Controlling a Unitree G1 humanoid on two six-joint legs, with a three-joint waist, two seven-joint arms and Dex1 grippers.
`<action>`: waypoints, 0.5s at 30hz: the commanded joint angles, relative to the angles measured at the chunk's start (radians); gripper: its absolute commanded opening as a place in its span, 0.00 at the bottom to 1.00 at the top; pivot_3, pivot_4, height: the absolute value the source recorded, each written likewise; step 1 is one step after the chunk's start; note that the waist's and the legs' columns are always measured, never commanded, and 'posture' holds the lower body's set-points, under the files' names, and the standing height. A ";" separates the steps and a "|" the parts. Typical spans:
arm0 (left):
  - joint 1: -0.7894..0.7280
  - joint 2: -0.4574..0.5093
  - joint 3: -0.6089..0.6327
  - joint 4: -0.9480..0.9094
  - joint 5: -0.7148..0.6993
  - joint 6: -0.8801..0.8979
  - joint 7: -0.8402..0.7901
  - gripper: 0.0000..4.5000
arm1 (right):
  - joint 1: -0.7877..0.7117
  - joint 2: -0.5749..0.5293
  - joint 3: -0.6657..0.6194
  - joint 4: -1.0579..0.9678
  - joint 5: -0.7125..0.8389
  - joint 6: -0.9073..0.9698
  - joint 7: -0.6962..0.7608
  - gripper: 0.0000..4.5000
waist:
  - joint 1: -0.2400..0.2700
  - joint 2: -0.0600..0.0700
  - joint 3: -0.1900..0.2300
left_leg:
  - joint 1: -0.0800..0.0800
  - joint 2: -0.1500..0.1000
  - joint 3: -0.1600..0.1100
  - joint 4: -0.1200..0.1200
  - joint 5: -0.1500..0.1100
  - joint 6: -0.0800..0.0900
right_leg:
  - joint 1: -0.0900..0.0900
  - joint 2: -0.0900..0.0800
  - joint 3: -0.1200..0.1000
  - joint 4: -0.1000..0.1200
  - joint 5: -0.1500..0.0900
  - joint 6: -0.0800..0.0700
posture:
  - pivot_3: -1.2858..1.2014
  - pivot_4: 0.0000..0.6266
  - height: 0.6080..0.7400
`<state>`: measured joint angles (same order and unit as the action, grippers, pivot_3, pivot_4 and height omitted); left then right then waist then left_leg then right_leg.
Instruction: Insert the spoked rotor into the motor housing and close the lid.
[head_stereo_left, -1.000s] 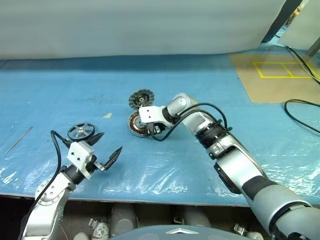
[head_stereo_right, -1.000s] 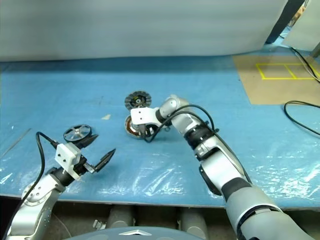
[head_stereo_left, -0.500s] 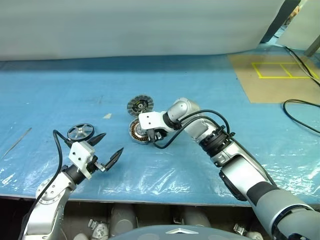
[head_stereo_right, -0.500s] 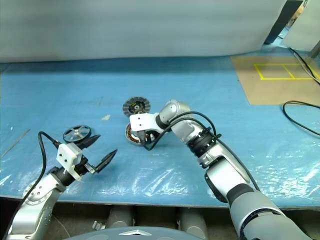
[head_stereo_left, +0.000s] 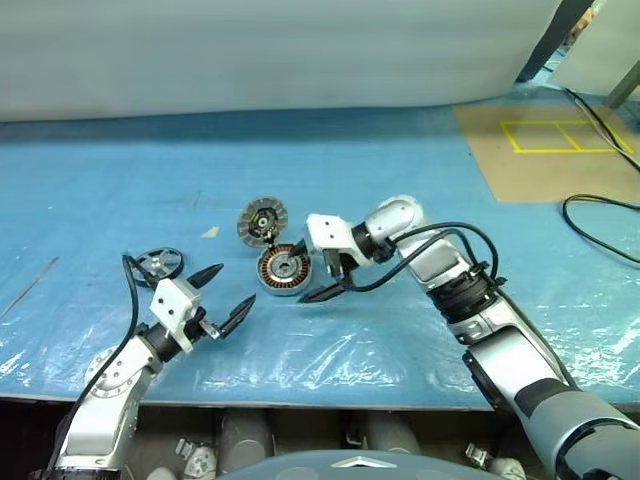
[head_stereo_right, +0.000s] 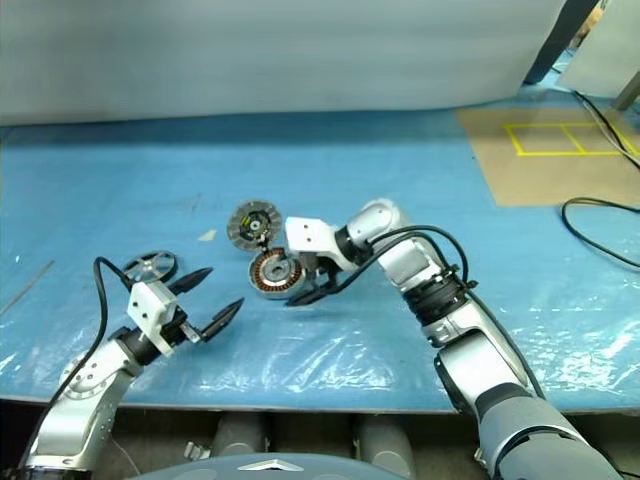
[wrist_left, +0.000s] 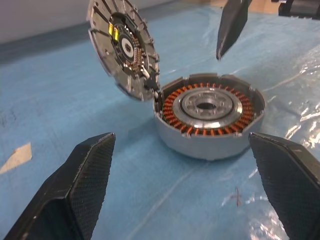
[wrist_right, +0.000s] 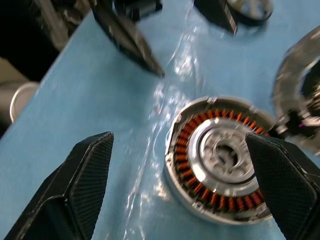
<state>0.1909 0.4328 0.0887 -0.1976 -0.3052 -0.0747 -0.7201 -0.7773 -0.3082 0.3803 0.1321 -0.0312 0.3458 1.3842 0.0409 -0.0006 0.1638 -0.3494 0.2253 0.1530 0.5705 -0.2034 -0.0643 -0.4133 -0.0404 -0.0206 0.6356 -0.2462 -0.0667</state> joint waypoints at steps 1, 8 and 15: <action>-0.014 0.007 -0.014 0.001 -0.003 0.001 -0.016 1.00 | 0.036 0.044 -0.093 -0.044 0.075 0.010 -0.132 0.98 | 0.000 0.000 0.000 | 0.000 0.000 0.000 0.000 0.000 0.000 | 0.000 0.000 0.000 0.000 0.000 0.000 | 0.52 0.24 1.00; 0.020 0.008 -0.018 -0.029 -0.018 0.004 -0.031 1.00 | 0.149 0.010 -0.170 0.018 0.068 0.033 -0.345 0.98 | 0.004 0.000 0.000 | 0.000 -0.002 0.000 0.000 0.002 -0.004 | 0.001 -0.001 0.000 -0.001 0.000 0.000 | 0.52 0.24 1.00; 0.080 0.009 -0.013 -0.065 -0.028 0.009 -0.036 1.00 | 0.205 0.007 -0.218 0.057 0.124 0.111 -0.427 0.98 | -0.001 0.000 0.000 | 0.000 -0.001 0.000 -0.002 0.002 -0.004 | 0.001 0.000 0.000 -0.002 0.000 0.000 | 0.52 0.24 1.00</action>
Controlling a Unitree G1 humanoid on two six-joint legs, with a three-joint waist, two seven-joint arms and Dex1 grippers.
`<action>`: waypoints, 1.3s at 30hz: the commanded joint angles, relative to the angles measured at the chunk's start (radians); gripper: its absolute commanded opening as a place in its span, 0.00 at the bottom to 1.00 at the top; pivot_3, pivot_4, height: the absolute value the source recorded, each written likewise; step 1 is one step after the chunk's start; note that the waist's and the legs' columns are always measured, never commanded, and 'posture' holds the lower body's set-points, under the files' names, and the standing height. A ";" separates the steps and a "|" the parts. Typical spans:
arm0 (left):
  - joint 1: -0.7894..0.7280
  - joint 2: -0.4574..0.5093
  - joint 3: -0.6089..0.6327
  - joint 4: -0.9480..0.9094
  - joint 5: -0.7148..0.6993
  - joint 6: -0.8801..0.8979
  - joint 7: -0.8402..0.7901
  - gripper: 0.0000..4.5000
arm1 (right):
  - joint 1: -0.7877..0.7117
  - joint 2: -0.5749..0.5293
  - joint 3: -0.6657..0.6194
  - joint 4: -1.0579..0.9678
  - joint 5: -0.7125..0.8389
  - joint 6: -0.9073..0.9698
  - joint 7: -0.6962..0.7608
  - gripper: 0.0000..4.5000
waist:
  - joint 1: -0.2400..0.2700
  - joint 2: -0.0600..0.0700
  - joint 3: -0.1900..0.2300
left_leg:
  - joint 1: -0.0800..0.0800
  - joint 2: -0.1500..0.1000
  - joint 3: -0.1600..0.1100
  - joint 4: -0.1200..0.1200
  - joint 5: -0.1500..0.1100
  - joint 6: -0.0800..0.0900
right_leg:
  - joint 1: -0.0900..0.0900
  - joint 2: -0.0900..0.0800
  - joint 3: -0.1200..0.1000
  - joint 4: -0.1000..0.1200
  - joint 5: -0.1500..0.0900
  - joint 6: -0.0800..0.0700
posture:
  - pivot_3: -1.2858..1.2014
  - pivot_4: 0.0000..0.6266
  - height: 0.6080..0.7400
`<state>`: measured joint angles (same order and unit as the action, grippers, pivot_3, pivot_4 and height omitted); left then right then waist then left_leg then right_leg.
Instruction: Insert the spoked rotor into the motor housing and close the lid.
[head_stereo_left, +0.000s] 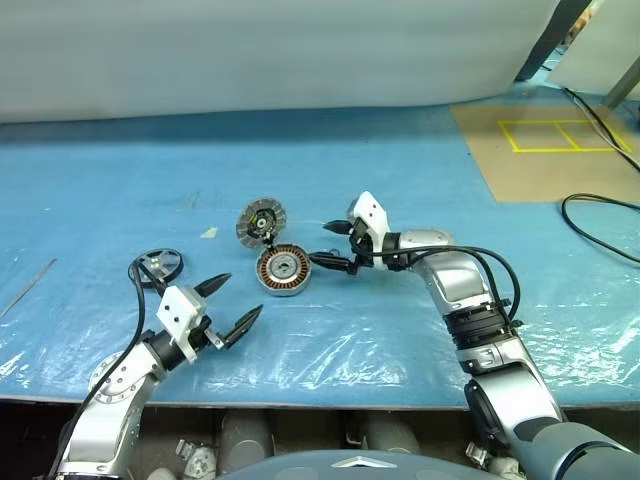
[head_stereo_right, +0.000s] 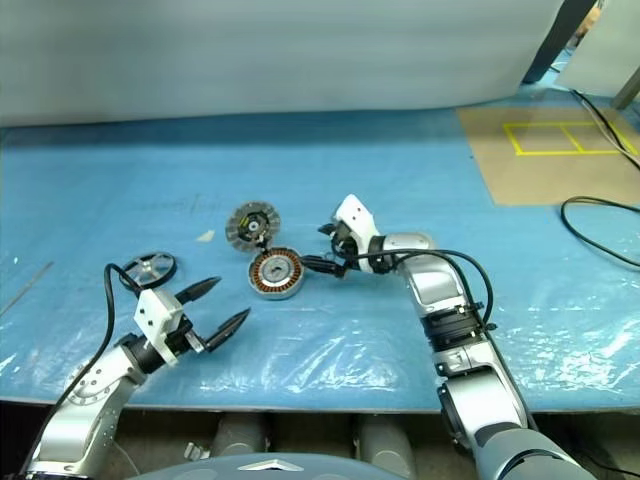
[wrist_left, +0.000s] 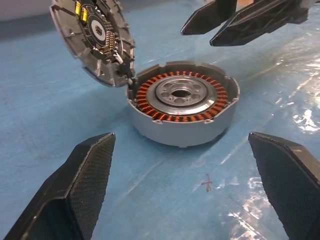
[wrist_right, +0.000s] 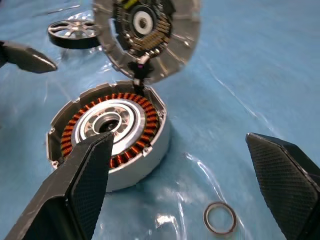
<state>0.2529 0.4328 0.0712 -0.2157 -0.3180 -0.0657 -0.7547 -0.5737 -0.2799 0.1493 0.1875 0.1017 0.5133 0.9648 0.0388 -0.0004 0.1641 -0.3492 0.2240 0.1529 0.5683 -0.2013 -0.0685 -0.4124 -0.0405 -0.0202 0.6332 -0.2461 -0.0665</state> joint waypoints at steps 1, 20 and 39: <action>0.023 0.009 0.005 -0.053 -0.015 0.002 -0.001 1.00 | 0.005 -0.031 0.027 0.013 -0.020 -0.082 -0.008 0.98 | 0.002 0.000 0.000 | 0.000 0.000 0.000 0.000 0.000 0.000 | 0.000 0.000 0.000 0.000 0.000 0.000 | 0.52 0.24 1.00; 0.049 0.008 0.001 -0.086 -0.010 0.025 0.013 1.00 | 0.022 -0.071 0.072 0.233 -0.083 -0.239 -0.064 0.98 | 0.003 0.000 0.000 | 0.002 0.000 0.000 0.000 -0.002 0.004 | 0.006 -0.001 0.000 -0.002 0.000 0.000 | 0.52 0.24 1.00; 0.041 0.011 -0.005 -0.084 -0.003 0.026 0.022 1.00 | 0.006 -0.073 0.088 0.278 -0.091 -0.298 -0.064 0.00 | 0.002 0.000 0.000 | 0.002 0.000 0.000 -0.004 -0.002 0.004 | 0.008 0.000 -0.001 -0.008 0.000 0.000 | 0.52 0.24 1.00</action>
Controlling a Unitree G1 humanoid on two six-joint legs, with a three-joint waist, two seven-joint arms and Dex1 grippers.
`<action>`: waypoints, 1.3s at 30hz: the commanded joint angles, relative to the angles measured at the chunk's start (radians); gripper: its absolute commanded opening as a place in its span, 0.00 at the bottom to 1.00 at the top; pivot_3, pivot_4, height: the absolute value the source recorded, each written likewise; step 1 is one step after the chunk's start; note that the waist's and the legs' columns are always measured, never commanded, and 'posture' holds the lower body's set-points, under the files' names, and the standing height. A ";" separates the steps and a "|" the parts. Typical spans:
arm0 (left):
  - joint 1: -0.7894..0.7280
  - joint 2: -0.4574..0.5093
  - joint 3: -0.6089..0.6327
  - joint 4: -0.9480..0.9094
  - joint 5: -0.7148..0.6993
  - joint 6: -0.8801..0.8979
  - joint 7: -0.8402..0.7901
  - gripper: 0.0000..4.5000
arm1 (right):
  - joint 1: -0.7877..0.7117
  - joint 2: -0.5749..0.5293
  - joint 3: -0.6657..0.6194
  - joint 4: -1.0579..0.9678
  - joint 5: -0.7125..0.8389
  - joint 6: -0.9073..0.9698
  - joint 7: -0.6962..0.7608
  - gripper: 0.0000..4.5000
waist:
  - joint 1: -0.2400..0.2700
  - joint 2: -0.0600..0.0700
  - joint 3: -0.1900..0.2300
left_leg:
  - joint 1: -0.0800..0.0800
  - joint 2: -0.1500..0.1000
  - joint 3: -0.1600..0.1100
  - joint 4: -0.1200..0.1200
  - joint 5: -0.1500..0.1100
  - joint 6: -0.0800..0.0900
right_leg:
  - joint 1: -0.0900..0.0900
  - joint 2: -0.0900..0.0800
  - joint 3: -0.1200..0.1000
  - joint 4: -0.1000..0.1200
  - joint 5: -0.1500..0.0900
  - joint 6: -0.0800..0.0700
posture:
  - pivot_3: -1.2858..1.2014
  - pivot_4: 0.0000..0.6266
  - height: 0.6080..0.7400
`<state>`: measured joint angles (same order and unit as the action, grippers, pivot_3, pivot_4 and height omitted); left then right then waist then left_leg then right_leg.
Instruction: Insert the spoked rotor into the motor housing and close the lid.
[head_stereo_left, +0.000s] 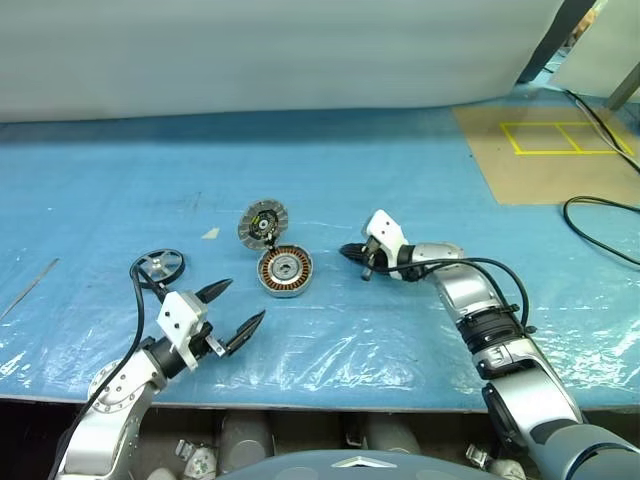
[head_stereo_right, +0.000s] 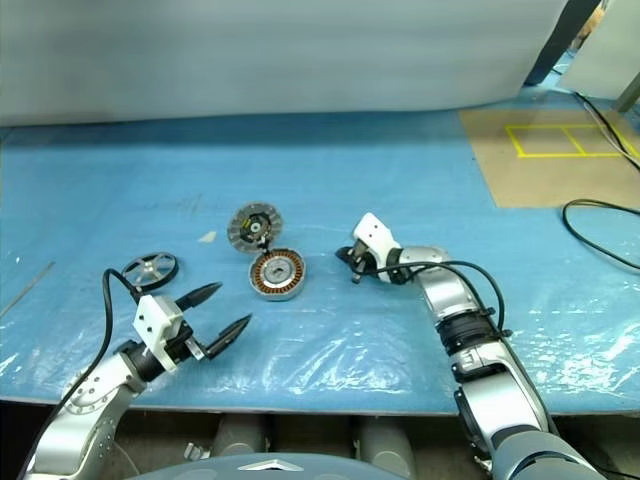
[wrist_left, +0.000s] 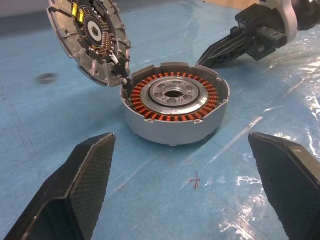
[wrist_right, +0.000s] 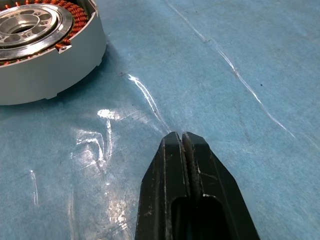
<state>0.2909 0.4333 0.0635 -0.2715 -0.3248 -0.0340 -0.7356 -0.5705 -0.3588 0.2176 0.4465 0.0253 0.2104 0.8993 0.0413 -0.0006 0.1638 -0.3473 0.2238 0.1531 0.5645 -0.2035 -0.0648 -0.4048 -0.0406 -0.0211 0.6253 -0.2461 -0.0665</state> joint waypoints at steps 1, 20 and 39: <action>0.003 0.011 0.004 -0.027 0.003 -0.006 0.002 1.00 | 0.001 0.007 0.020 0.021 -0.015 0.004 0.001 0.00 | 0.000 0.000 0.000 | 0.000 0.000 0.000 0.000 0.000 0.000 | 0.000 0.000 0.000 0.000 0.000 0.000 | 0.52 0.24 1.00; -0.023 0.002 0.003 -0.014 0.013 -0.018 0.006 1.00 | -0.037 0.040 0.002 0.045 -0.002 -0.016 -0.009 0.49 | 0.001 0.000 0.000 | 0.000 0.000 0.000 0.000 0.000 0.000 | 0.000 0.000 0.000 0.000 0.000 0.000 | 0.52 0.24 1.00; -0.113 0.029 0.025 0.047 -0.002 -0.009 -0.031 1.00 | 0.021 0.023 -0.022 -0.035 0.015 0.004 -0.023 0.49 | 0.002 0.000 0.000 | -0.001 0.000 0.000 0.000 0.000 0.000 | 0.000 0.000 0.000 -0.001 0.000 0.000 | 0.52 0.24 1.00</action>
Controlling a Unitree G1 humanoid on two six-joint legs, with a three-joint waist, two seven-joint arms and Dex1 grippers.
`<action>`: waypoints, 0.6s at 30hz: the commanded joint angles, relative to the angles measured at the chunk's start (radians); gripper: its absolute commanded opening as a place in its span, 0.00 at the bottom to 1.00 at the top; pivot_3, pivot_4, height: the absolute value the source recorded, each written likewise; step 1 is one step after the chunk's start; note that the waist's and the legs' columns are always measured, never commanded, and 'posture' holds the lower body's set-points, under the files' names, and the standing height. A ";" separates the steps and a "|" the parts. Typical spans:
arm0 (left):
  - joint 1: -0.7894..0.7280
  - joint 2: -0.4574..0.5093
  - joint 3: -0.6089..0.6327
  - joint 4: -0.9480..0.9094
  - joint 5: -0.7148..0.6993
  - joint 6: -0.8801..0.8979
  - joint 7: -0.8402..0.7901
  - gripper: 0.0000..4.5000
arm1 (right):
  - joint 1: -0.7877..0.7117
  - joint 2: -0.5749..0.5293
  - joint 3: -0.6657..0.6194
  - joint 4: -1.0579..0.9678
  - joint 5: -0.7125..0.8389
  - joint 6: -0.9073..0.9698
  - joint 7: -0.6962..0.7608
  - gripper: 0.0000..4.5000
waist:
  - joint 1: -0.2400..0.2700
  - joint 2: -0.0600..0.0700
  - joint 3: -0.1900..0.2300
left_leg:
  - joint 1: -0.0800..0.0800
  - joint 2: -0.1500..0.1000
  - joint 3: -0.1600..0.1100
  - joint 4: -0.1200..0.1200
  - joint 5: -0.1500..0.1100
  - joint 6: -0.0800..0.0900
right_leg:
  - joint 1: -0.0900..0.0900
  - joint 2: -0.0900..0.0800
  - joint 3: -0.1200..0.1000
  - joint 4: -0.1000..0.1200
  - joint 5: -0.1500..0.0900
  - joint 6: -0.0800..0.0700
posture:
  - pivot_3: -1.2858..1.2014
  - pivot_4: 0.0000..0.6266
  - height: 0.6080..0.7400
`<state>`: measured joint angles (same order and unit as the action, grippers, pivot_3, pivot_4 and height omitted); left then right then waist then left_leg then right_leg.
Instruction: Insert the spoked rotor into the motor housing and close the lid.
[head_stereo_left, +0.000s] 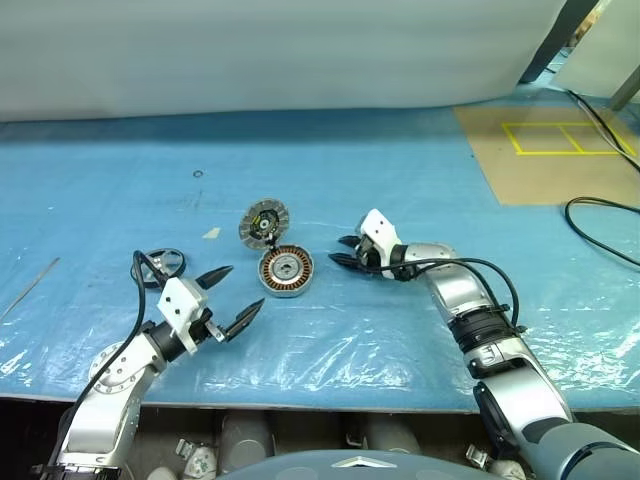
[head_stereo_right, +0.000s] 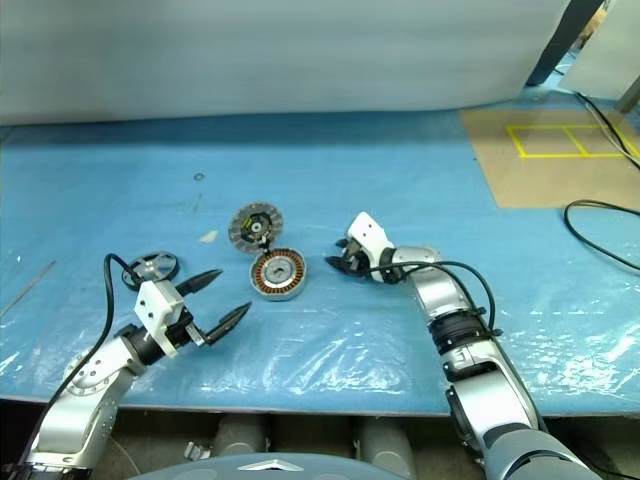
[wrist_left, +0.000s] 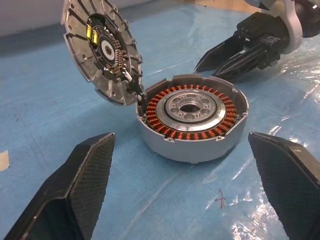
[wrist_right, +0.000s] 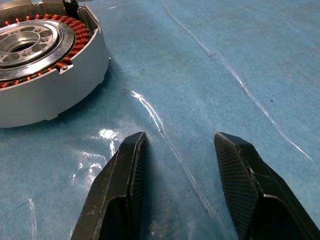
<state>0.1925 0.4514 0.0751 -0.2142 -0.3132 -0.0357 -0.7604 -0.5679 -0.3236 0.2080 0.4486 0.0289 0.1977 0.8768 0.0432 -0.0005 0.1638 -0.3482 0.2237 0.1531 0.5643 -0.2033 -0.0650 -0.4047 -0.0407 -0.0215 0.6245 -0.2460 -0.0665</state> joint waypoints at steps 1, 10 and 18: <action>-0.017 0.013 0.015 -0.010 -0.014 -0.007 -0.006 1.00 | 0.023 -0.014 -0.012 -0.048 0.014 0.021 0.002 0.49 | 0.000 0.000 0.000 | 0.000 0.000 0.000 0.000 0.000 0.000 | 0.000 0.000 0.000 0.000 0.000 0.000 | 0.52 0.24 1.00; -0.010 0.001 0.007 -0.015 -0.008 -0.015 0.007 1.00 | 0.035 -0.042 -0.008 -0.114 0.041 0.034 0.065 0.49 | 0.000 0.000 0.000 | 0.000 0.000 0.000 0.000 0.000 0.000 | 0.000 0.000 0.000 0.000 0.000 0.000 | 0.52 0.24 1.00; -0.020 -0.003 0.003 -0.001 -0.008 -0.020 0.001 1.00 | 0.045 -0.053 -0.005 -0.151 0.042 0.042 0.097 0.49 | 0.000 0.000 0.000 | 0.000 0.000 0.000 0.000 0.000 0.000 | -0.001 0.000 0.000 0.000 0.000 0.000 | 0.52 0.24 1.00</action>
<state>0.1759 0.4465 0.0741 -0.2034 -0.3134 -0.0367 -0.7564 -0.5263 -0.3670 0.2093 0.3429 0.0456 0.2418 0.9629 0.0435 -0.0005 0.1639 -0.3485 0.2237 0.1530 0.5642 -0.2033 -0.0650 -0.4053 -0.0407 -0.0216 0.6243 -0.2459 -0.0665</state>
